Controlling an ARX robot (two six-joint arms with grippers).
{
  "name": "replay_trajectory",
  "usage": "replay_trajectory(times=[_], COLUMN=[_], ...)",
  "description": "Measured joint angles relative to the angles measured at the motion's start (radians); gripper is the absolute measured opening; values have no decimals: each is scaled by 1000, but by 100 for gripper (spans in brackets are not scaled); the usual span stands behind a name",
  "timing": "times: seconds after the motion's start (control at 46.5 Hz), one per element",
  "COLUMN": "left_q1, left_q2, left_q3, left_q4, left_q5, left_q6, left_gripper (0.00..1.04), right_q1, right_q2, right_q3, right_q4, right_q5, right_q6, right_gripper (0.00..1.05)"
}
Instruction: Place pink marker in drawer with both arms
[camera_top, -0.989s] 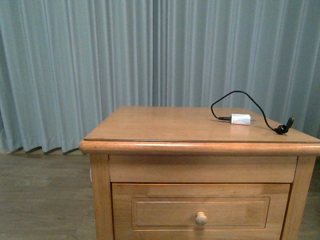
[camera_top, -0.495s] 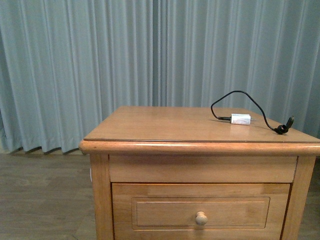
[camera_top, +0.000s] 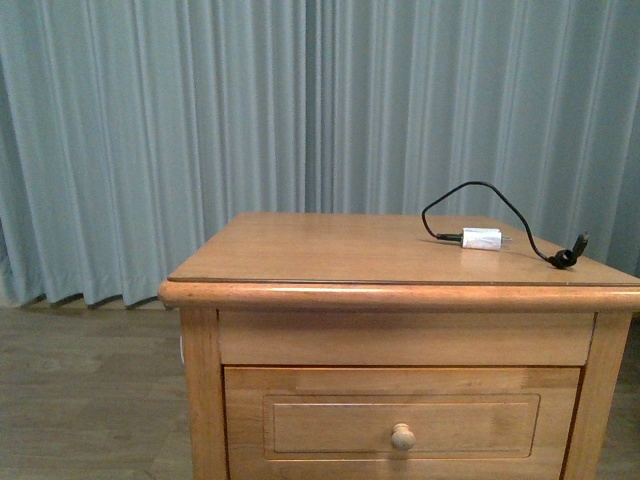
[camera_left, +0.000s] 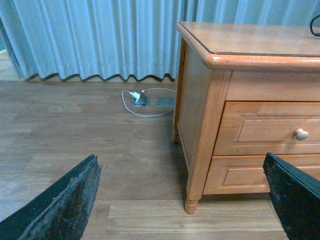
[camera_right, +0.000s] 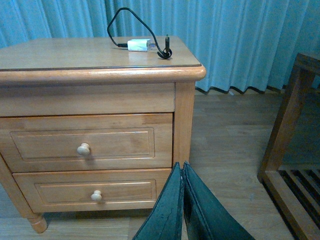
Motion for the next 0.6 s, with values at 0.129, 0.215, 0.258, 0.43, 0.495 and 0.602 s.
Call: replay_trajectory(times=[0.129,0.215,0.258,0.43,0.495,0.602], left_q1=[0,0,0,0,0,0], left_q2=[0,0,0,0,0,0], left_q3=[0,0,0,0,0,0], left_q4=[0,0,0,0,0,0], left_q5=[0,0,0,0,0,0], left_q6=[0,0,0,0,0,0], left_gripper=[99,99,99,99,99,99], right_q1=[0,0,0,0,0,0], right_q2=[-41,-62,-101,-232,-232,-233], right_q3=[0,0,1,1,1,1], right_q4=[-43,-63,-109,-236,-240,-241], right_q5=[0,0,0,-1,0,0], right_q6=[0,0,0,0,0,0], right_gripper=[1,1,1,1,1,1])
